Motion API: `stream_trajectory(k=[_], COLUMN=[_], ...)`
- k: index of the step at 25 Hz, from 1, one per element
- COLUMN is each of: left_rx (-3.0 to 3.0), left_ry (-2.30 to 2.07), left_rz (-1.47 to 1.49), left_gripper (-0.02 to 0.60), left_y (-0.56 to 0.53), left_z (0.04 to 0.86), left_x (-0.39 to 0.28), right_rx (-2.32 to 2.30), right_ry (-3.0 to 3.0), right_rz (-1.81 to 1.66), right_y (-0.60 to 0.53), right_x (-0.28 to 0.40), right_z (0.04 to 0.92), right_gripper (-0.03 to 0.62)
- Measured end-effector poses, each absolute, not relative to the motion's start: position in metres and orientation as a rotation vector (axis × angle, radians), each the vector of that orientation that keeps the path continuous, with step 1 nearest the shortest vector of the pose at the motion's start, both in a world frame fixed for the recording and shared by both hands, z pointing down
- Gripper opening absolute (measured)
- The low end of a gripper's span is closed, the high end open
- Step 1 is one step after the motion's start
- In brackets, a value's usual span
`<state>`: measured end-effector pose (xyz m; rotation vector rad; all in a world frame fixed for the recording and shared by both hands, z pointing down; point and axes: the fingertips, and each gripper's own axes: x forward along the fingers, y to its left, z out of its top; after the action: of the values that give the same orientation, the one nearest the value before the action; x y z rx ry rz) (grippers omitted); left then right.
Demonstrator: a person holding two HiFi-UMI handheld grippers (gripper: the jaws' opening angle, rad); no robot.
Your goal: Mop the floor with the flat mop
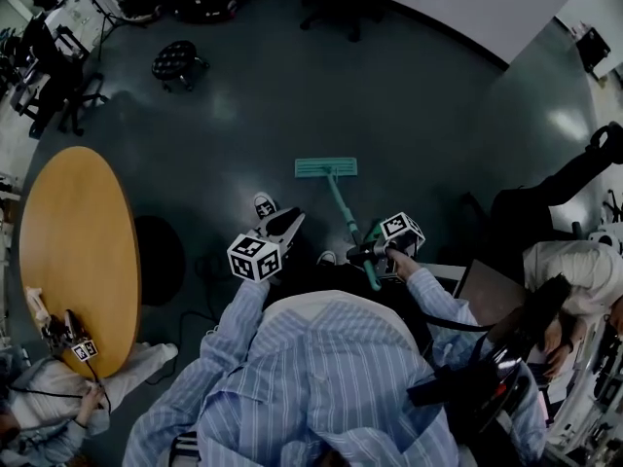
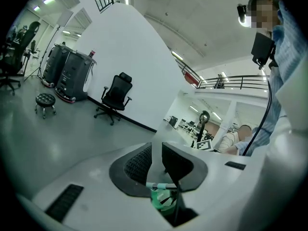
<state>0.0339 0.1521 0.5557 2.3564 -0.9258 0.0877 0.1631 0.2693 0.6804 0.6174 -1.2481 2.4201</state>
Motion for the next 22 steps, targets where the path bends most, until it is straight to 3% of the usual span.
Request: stream_trajectory(k=[22], left_rx=[2.396], left_ry=[-0.858], left_rz=[0.147], left_gripper=[0.069], left_y=[0.134], left_z=[0.554], left_x=[0.054], right_rx=[0.583], right_ry=[-1.276], right_rz=[2.397], right_y=[0.271], right_x=[0.161], right_z=[0.671], right_gripper=[0.080])
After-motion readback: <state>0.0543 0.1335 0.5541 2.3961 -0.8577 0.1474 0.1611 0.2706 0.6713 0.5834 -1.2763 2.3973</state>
